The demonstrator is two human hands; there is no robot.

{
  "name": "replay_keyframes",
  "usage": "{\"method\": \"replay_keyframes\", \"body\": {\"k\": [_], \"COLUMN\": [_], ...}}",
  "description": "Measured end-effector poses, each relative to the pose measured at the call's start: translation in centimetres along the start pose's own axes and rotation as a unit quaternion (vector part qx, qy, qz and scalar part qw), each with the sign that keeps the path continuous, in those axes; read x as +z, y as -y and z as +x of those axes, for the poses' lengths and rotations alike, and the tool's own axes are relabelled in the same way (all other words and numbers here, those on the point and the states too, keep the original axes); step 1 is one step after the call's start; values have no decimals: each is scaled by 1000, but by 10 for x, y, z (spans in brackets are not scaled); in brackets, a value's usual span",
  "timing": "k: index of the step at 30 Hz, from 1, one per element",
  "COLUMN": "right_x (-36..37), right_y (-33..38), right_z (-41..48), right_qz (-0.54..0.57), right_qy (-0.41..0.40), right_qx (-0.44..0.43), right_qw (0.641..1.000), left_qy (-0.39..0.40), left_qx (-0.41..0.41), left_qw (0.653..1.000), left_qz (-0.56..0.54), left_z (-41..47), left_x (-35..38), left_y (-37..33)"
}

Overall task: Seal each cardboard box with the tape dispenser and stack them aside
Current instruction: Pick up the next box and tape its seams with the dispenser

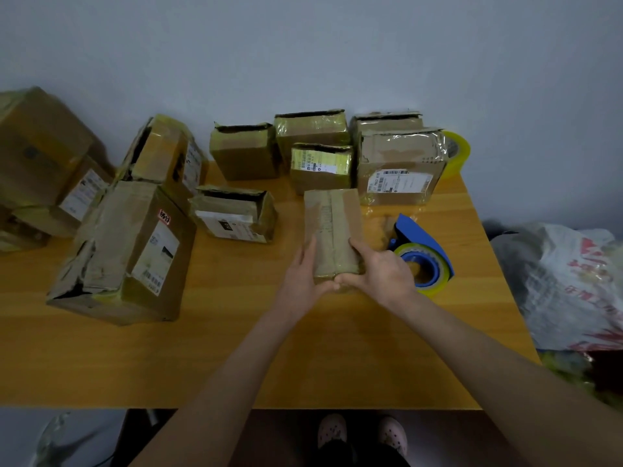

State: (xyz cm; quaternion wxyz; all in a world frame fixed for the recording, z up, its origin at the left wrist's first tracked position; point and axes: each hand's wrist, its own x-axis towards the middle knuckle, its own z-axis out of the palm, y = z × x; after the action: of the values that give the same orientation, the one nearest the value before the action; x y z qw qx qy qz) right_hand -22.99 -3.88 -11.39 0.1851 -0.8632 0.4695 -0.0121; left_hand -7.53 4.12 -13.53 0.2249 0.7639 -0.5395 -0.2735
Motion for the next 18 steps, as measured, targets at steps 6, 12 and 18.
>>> {"method": "replay_keyframes", "body": {"k": [6,12,18], "right_x": [12,12,6], "right_y": [-9,-22,-32], "right_z": [0,-1,5], "right_qz": [-32,-18,95], "right_qy": [-20,42,84], "right_qx": [-46,-77,-60], "right_qw": [998,996,990], "left_qy": [-24,-14,-6], "left_qx": [18,54,44], "left_qw": [999,998,998], "left_qz": [39,5,-48], "left_z": [2,2,3], "left_x": [6,1,-3], "left_y": [9,19,25]}}
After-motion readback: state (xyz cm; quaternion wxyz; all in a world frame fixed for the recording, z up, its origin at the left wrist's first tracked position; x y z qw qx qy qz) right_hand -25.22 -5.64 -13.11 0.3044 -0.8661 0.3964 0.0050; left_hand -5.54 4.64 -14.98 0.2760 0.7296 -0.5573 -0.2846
